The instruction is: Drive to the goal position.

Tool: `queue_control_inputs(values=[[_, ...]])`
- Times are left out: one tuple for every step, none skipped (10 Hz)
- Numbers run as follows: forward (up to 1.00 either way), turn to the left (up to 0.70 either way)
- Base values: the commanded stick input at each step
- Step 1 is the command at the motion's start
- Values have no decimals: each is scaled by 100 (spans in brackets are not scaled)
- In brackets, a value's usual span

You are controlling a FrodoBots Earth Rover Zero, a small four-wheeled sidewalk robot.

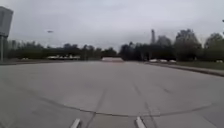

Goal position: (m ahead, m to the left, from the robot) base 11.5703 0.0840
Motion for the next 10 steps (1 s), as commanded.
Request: queue_control_inputs(values=[[100, 6], [100, 6], [100, 6], [100, 6], [100, 6], [100, 6], [100, 6], [100, 6], [100, 6], [100, 6]])
